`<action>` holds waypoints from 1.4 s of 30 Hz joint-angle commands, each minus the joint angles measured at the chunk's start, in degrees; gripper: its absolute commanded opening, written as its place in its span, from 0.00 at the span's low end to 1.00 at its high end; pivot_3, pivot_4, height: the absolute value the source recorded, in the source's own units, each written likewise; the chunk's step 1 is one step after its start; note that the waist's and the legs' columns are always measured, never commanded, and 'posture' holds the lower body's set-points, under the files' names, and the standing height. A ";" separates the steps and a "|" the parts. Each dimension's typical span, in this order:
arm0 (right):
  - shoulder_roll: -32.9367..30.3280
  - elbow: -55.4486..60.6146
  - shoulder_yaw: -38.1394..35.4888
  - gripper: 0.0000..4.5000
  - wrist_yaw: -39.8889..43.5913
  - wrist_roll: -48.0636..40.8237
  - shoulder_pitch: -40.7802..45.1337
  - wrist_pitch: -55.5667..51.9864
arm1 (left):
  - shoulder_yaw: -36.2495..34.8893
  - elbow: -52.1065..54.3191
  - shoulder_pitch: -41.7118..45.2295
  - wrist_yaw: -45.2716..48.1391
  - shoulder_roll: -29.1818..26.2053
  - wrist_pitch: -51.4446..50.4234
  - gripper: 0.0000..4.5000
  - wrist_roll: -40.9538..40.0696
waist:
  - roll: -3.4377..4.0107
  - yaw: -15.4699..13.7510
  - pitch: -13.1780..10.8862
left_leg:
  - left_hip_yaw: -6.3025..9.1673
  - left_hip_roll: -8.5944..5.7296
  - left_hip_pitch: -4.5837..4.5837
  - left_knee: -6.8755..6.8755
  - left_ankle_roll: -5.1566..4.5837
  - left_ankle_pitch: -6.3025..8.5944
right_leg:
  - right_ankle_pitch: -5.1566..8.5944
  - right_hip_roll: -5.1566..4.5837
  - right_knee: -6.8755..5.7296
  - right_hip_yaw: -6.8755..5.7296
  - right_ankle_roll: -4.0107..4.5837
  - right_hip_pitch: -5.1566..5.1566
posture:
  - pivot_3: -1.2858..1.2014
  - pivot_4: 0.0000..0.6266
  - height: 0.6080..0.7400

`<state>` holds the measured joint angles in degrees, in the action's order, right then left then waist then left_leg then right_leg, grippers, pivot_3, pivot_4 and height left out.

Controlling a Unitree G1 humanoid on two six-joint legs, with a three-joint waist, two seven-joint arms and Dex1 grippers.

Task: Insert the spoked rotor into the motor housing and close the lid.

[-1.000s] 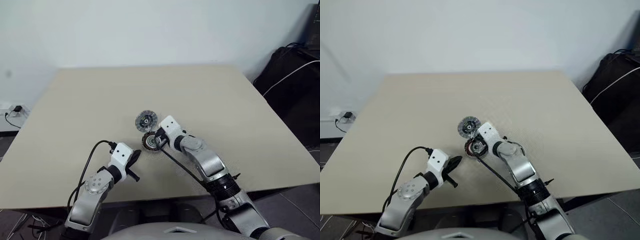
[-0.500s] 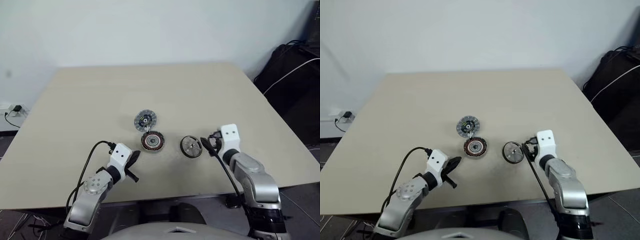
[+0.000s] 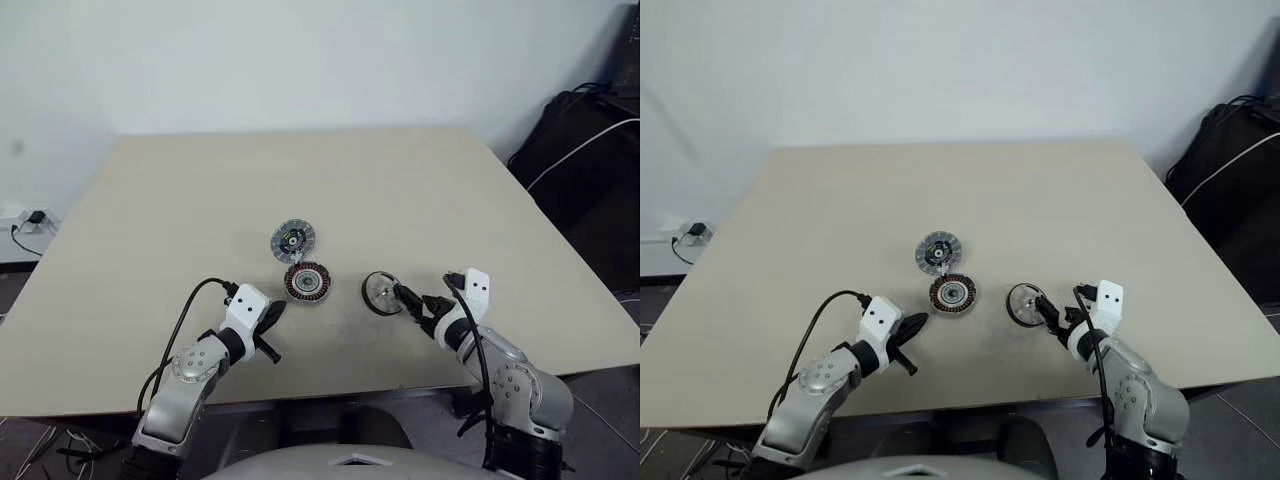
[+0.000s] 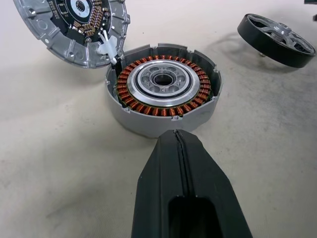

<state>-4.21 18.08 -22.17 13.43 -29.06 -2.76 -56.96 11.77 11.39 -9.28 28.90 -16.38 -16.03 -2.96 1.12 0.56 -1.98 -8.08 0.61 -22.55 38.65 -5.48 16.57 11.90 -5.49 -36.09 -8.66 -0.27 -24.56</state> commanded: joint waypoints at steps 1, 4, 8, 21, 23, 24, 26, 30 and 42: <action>0.58 0.31 -0.77 0.93 -0.49 -3.26 1.81 -0.42 | -0.35 0.88 0.47 0.18 -0.30 0.07 0.00 -0.78 | 0.03 0.02 0.02 | 0.00 0.00 0.00 0.00 0.00 0.00 | 0.00 0.00 0.00 0.00 0.00 0.00 | 0.52 0.00 1.00; 1.03 0.08 0.01 0.93 -1.49 -4.32 2.55 -1.53 | -0.38 1.16 0.17 -0.01 -0.25 -0.02 0.00 -0.77 | 0.09 0.05 0.06 | 0.00 0.00 0.01 0.00 0.00 0.00 | 0.00 0.00 0.00 0.00 0.00 0.01 | 0.52 0.00 1.00; 1.82 -0.20 1.02 0.93 -2.65 -5.79 3.85 -2.39 | -0.65 1.29 0.00 -0.37 -0.20 -0.05 0.00 -0.73 | 0.14 0.04 0.10 | 0.00 0.00 0.01 0.01 0.00 0.00 | 0.00 0.00 0.00 0.00 0.00 0.01 | 0.52 0.00 1.00; 1.62 -1.22 0.54 0.93 -6.26 -5.59 4.96 3.85 | -1.33 1.12 -0.72 -0.77 -0.26 0.36 0.00 -0.80 | 0.18 0.06 0.13 | -0.02 -0.01 0.01 0.02 0.01 -0.01 | -0.07 0.02 -0.01 0.01 -0.12 0.02 | 0.52 0.00 1.00; 1.31 -1.51 0.66 0.93 -6.93 -5.50 4.85 3.92 | -1.35 1.12 -0.74 -0.75 -0.24 0.34 0.00 -0.75 | 0.20 0.05 0.13 | -0.02 -0.01 0.01 0.02 0.01 -0.01 | -0.07 0.02 -0.01 0.01 -0.13 0.02 | 0.52 0.00 1.00; 1.11 -1.80 0.94 0.93 -7.05 -5.57 4.67 3.50 | -1.38 1.08 -0.72 -0.75 -0.23 0.33 0.00 -0.74 | 0.20 0.05 0.13 | -0.02 -0.01 0.01 0.02 0.01 -0.01 | -0.07 0.02 -0.01 0.01 -0.13 0.02 | 0.52 0.00 1.00; 0.69 -2.36 1.65 0.93 -7.38 -5.49 4.35 2.50 | -1.43 1.01 -0.64 -0.72 -0.25 0.33 0.00 -0.73 | 0.20 0.06 0.14 | -0.02 -0.01 0.01 0.02 0.01 -0.01 | -0.07 0.02 -0.01 0.01 -0.13 0.02 | 0.52 0.00 1.00; 0.93 -3.63 2.81 0.93 -8.25 -4.96 3.81 2.66 | -1.50 0.81 -0.42 -0.61 -0.34 0.40 0.00 -0.72 | 0.23 0.06 0.16 | -0.03 -0.01 0.01 0.03 0.01 -0.01 | -0.07 0.02 -0.02 0.01 -0.12 0.02 | 0.52 0.00 1.00; 2.33 -5.57 2.80 0.93 -9.05 -8.65 4.31 -0.39 | -1.58 1.57 -1.03 -0.96 -0.21 0.19 0.00 -0.55 | 0.33 0.07 0.23 | -0.03 -0.01 0.01 0.10 0.00 -0.01 | -0.07 0.02 -0.03 0.03 -0.13 0.04 | 0.52 0.00 1.00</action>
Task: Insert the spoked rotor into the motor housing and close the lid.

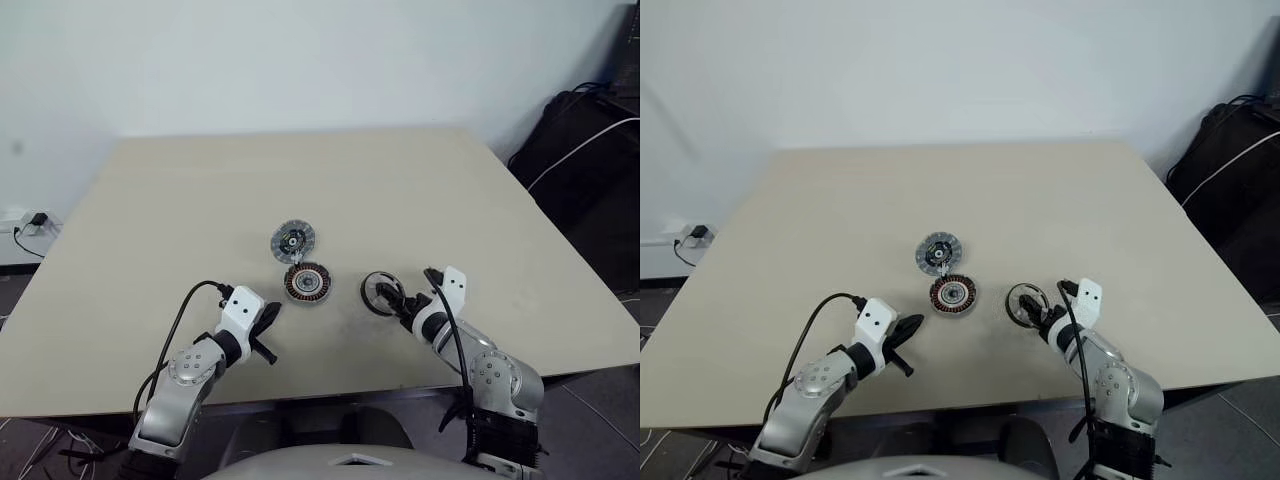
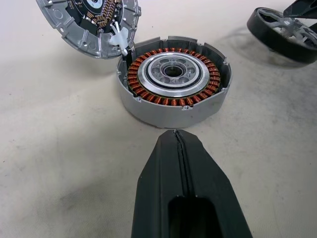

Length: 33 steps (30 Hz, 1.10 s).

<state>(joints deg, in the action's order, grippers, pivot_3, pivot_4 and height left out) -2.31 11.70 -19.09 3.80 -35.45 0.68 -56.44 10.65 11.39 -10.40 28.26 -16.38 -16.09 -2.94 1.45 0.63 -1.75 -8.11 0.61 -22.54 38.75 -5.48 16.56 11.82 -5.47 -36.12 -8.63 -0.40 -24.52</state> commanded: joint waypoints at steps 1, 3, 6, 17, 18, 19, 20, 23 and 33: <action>0.50 0.76 -0.23 0.93 0.66 -2.61 0.91 -1.18 | -0.45 1.67 -0.02 -0.42 -0.18 0.20 0.00 -0.58 | 0.00 0.00 0.00 | 0.00 0.00 0.00 0.01 0.00 0.00 | 0.00 0.00 0.00 0.00 0.00 0.00 | 0.52 0.00 1.00; 0.70 0.56 -0.41 0.93 0.88 -3.69 1.03 -1.69 | -0.47 1.87 -0.16 -0.60 -0.14 0.08 0.00 -0.62 | 0.00 -0.01 0.00 | 0.00 0.00 0.00 0.02 0.00 0.00 | 0.00 0.00 -0.02 0.00 0.00 0.00 | 0.52 0.00 1.00; 1.04 0.29 -0.98 0.93 1.35 -5.72 1.21 -2.37 | -0.41 2.13 -0.31 -0.85 -0.11 -0.09 0.00 -0.67 | 0.01 0.00 0.00 | 0.00 0.00 0.00 0.04 0.00 0.00 | 0.00 -0.01 -0.03 0.01 0.01 0.00 | 0.52 0.00 1.00; 1.05 -1.60 -2.59 0.87 1.13 -7.90 0.32 -2.36 | -0.34 2.64 -0.90 -1.16 -0.03 -0.60 0.00 -0.60 | 0.04 -0.02 0.03 | 0.00 0.00 -0.01 0.11 -0.04 0.03 | 0.01 -0.01 -0.03 0.01 0.02 0.01 | 0.52 0.00 1.00; 1.01 -1.64 -2.65 0.84 1.15 -7.93 0.17 -2.37 | -0.36 2.60 -0.88 -1.16 -0.04 -0.63 0.00 -0.59 | 0.05 -0.03 0.03 | 0.00 0.00 -0.01 0.11 -0.04 0.03 | 0.01 -0.01 -0.03 0.01 0.02 0.01 | 0.52 0.00 1.00; 1.05 -1.70 -2.82 0.77 1.10 -8.00 0.01 -2.38 | -0.37 2.51 -0.80 -1.16 -0.05 -0.65 0.00 -0.56 | 0.05 -0.03 0.03 | 0.00 0.00 -0.01 0.11 -0.04 0.03 | 0.01 -0.01 -0.03 0.01 0.02 0.01 | 0.52 0.00 1.00; 1.15 -1.72 -3.00 0.72 1.04 -8.12 -0.17 -2.38 | -0.39 2.45 -0.75 -1.15 -0.06 -0.67 0.00 -0.56 | 0.05 -0.02 0.03 | 0.00 0.00 -0.01 0.12 -0.04 0.03 | 0.01 -0.02 -0.03 0.02 0.02 0.01 | 0.52 0.00 1.00; 1.28 -1.96 -3.32 0.51 1.13 -8.31 -0.80 -2.23 | -0.33 2.22 -0.55 -1.14 -0.05 -0.73 0.00 -0.51 | 0.05 -0.02 0.04 | 0.00 0.00 -0.01 0.12 -0.05 0.03 | 0.01 -0.02 -0.03 0.02 0.02 0.01 | 0.52 0.00 1.00; 1.49 -2.23 -2.28 0.14 0.30 -8.04 -2.29 -1.34 | -0.11 1.72 0.24 -0.78 -0.28 -0.95 0.00 -0.34 | 0.09 -0.01 0.18 | 0.00 0.01 0.00 0.16 -0.07 0.05 | 0.01 -0.03 -0.03 0.03 0.02 0.03 | 0.52 0.00 1.00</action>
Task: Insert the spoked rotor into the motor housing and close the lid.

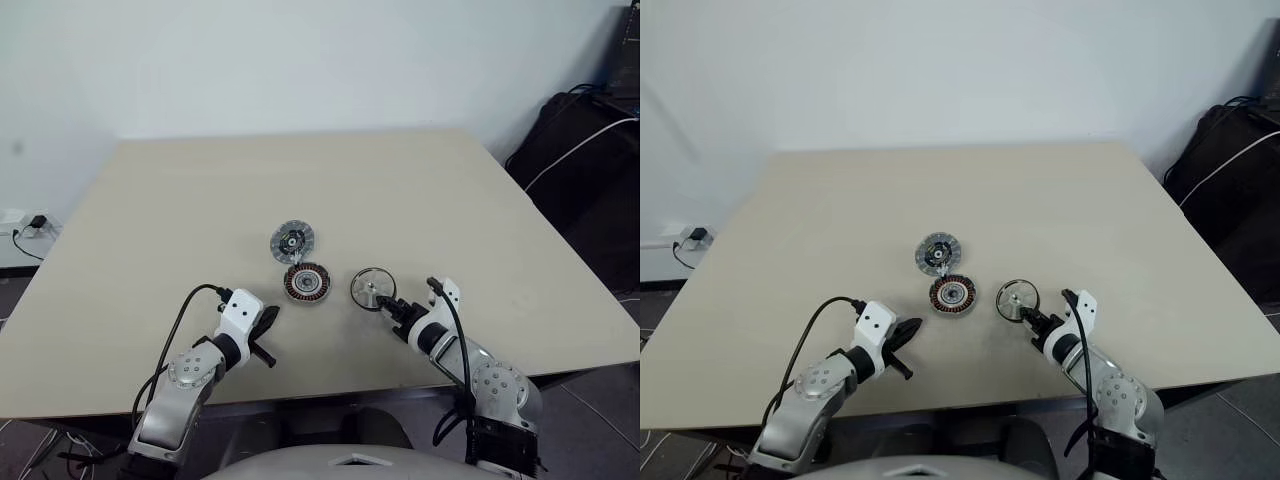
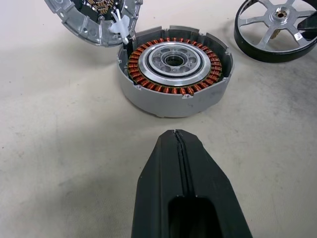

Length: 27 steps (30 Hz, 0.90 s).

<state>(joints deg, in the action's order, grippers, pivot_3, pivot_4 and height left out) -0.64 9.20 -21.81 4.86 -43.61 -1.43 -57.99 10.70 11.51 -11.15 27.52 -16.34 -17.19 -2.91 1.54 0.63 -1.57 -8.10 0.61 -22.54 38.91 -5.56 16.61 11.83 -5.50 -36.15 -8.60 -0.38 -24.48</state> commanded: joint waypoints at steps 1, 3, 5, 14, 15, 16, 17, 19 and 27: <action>-0.21 0.30 0.54 0.14 -0.84 0.19 -0.19 0.22 | -0.12 1.59 1.05 -0.01 -0.32 0.14 0.00 -0.36 | -0.01 -0.01 0.01 | 0.00 0.00 0.00 0.01 0.00 0.00 | 0.00 0.00 0.00 0.00 0.00 0.00 | 0.52 0.00 1.00; 0.29 0.93 0.08 0.14 -0.60 -0.81 0.09 0.62 | -0.13 1.59 1.04 0.03 -0.37 0.15 0.00 -0.37 | -0.01 -0.01 0.01 | 0.00 0.00 0.00 0.01 0.00 0.00 | 0.00 0.00 0.00 0.00 0.00 0.00 | 0.52 0.00 1.00; 0.92 1.54 -0.51 0.14 -0.38 -2.06 0.35 0.99 | -0.19 1.62 0.99 0.07 -0.43 0.17 0.00 -0.41 | 0.00 0.00 0.01 | 0.00 0.00 0.00 0.01 0.00 0.00 | 0.00 -0.01 0.00 0.00 0.00 0.00 | 0.52 0.00 1.00; 8.12 4.60 -3.30 0.14 -2.15 -18.43 4.45 1.43 | -0.43 1.90 0.59 0.05 -0.41 0.18 0.00 -0.74 | 0.08 -0.02 -0.05 | 0.01 0.01 -0.04 0.00 -0.03 0.02 | -0.02 -0.01 0.02 0.01 0.01 -0.03 | 0.52 0.00 1.00; 8.36 4.32 -2.57 0.14 -2.70 -19.21 4.57 1.35 | -0.41 1.93 0.51 0.04 -0.39 0.18 0.00 -0.74 | 0.08 -0.04 -0.05 | 0.01 0.01 -0.04 0.00 -0.03 0.02 | -0.02 -0.01 0.02 0.00 0.02 -0.02 | 0.52 0.00 1.00; 8.64 4.06 -1.66 0.14 -3.11 -19.92 4.67 1.32 | -0.42 1.97 0.42 0.02 -0.37 0.17 0.00 -0.77 | 0.09 -0.04 -0.05 | 0.01 0.01 -0.04 0.00 -0.04 0.03 | -0.02 -0.01 0.03 0.00 0.03 -0.02 | 0.52 0.00 1.00; 9.13 3.43 -0.32 0.14 -3.55 -20.35 4.96 0.98 | -0.50 2.08 0.18 -0.04 -0.32 0.14 0.00 -0.86 | 0.09 -0.01 -0.06 | 0.01 0.01 -0.05 0.00 -0.05 0.04 | -0.01 -0.01 0.03 0.00 0.03 -0.03 | 0.52 0.00 1.00; 9.94 2.08 1.69 0.14 -4.62 -21.24 5.54 0.53 | -0.56 2.24 -0.21 -0.14 -0.33 0.15 0.00 -0.85 | 0.10 0.13 -0.06 | 0.00 0.01 -0.06 -0.01 -0.05 0.04 | -0.01 0.00 0.03 0.01 0.04 -0.04 | 0.52 0.00 1.00; 10.16 -6.80 7.59 0.14 -4.93 -21.22 8.99 1.02 | -1.61 3.97 -2.07 -0.69 -0.60 -0.23 0.00 -1.04 | 0.10 -0.02 -0.06 | -0.01 0.00 -0.06 -0.01 -0.05 0.04 | -0.02 -0.02 0.03 0.00 0.05 -0.04 | 0.52 0.00 1.00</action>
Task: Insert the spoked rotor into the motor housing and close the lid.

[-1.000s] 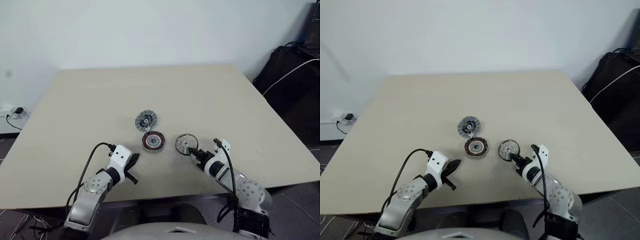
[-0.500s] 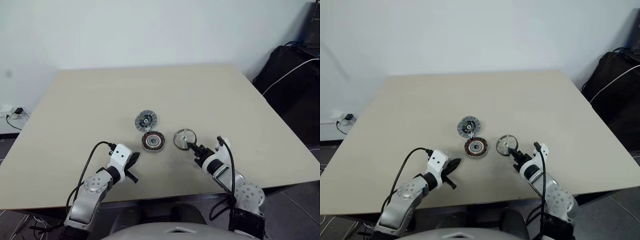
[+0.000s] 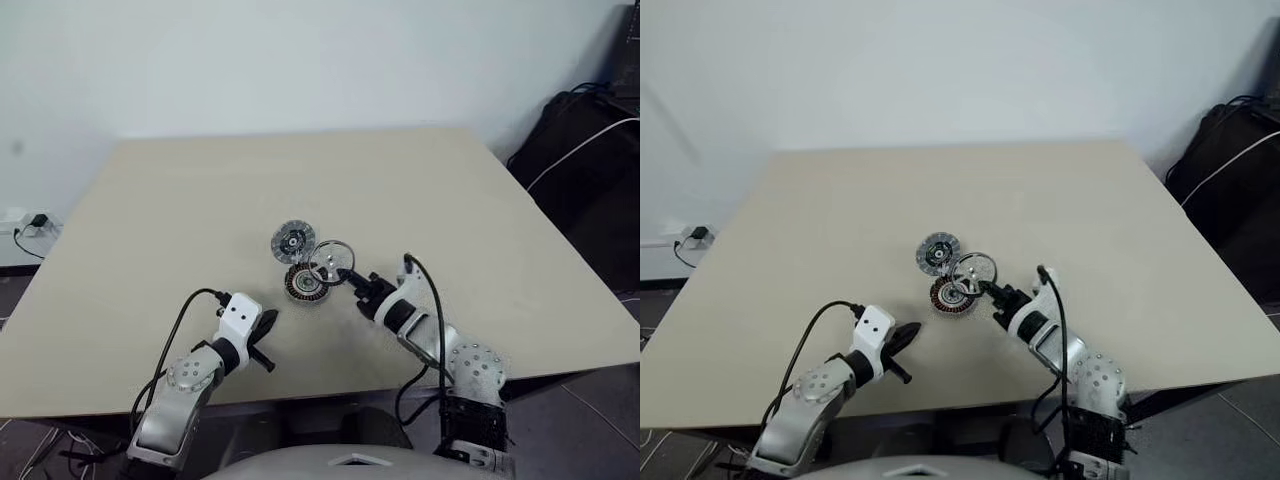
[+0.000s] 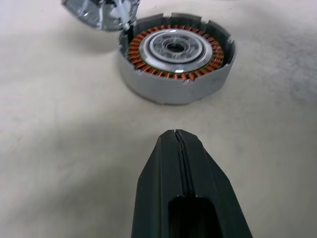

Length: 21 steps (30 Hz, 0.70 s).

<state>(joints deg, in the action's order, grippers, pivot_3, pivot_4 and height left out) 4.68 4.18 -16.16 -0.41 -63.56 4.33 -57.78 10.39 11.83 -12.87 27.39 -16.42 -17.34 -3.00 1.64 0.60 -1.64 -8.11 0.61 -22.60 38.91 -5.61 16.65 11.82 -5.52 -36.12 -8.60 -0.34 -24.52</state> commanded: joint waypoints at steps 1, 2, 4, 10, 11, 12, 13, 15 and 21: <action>4.73 -2.59 2.27 0.14 0.39 -1.19 3.52 0.94 | -1.49 3.95 -0.62 -0.60 -0.58 -0.15 0.00 -0.98 | -0.01 0.05 0.00 | 0.00 0.00 -0.01 0.00 -0.01 0.00 | -0.01 0.00 0.02 0.01 -0.01 0.00 | 0.52 0.00 1.00; 4.68 -3.40 2.46 0.14 0.31 -1.18 3.83 1.08 | -1.68 4.25 -0.94 -0.71 -0.66 -0.24 0.00 -0.90 | 0.00 0.08 -0.01 | 0.00 -0.01 -0.01 0.00 -0.02 0.01 | -0.01 0.00 0.02 0.01 -0.01 0.00 | 0.52 0.00 1.00; 4.55 -4.80 2.94 0.14 0.62 -1.16 4.45 1.41 | -2.17 4.97 -1.73 -0.96 -0.81 -0.38 0.00 -0.84 | 0.00 0.10 -0.01 | -0.01 0.00 -0.02 0.00 -0.03 0.02 | -0.01 0.00 0.02 0.01 -0.01 -0.01 | 0.52 0.00 1.00; 4.11 -8.28 4.09 0.14 1.40 -0.72 6.15 2.32 | -2.50 6.05 -2.71 -1.59 -0.98 -0.56 0.00 -1.01 | 0.03 0.10 -0.02 | -0.01 0.00 -0.01 0.00 -0.02 0.01 | -0.01 0.00 0.02 0.00 -0.02 -0.01 | 0.52 0.00 1.00; 4.13 -8.56 4.28 0.14 1.46 -0.71 6.33 2.40 | -2.51 6.09 -2.75 -1.63 -0.96 -0.54 0.00 -1.02 | 0.03 0.10 -0.02 | -0.01 0.00 -0.01 0.00 -0.01 0.01 | -0.01 0.00 0.02 0.01 -0.03 -0.01 | 0.52 0.00 1.00; 4.17 -8.81 4.46 0.14 1.48 -0.74 6.49 2.39 | -2.51 6.11 -2.78 -1.67 -0.95 -0.53 0.00 -1.02 | 0.02 0.09 -0.02 | -0.01 0.00 -0.01 0.00 -0.01 0.01 | -0.01 0.00 0.02 0.01 -0.03 -0.01 | 0.52 0.00 1.00; 4.20 -9.00 4.63 0.14 1.52 -0.76 6.60 2.39 | -2.50 6.13 -2.80 -1.72 -0.93 -0.52 0.00 -1.01 | 0.02 0.08 -0.02 | -0.01 0.00 -0.01 0.00 -0.01 0.01 | -0.02 0.00 0.02 0.00 -0.03 -0.01 | 0.52 0.00 1.00; 4.22 -9.35 4.95 0.14 1.59 -0.81 6.74 2.56 | -2.45 6.16 -2.79 -1.80 -0.91 -0.51 0.00 -1.03 | 0.02 0.06 -0.02 | -0.01 0.00 -0.01 0.00 -0.02 0.01 | -0.02 0.00 0.02 0.00 -0.02 -0.02 | 0.52 0.00 1.00; 4.21 -10.25 5.26 0.14 1.72 -0.83 6.96 3.18 | -2.36 6.11 -2.23 -1.82 -0.95 -0.59 0.00 -1.15 | 0.02 0.09 -0.02 | -0.02 0.00 -0.02 -0.01 -0.03 0.02 | -0.02 0.00 0.03 0.00 -0.03 -0.01 | 0.52 0.00 1.00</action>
<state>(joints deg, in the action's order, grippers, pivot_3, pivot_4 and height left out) 4.44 -6.71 -11.42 0.48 -63.46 8.96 -55.36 8.44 14.87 -15.86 25.57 -17.13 -18.22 -3.45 1.66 0.69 -1.66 -8.14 0.61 -22.62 38.90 -5.63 16.67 11.80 -5.51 -36.09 -8.60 -0.36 -24.53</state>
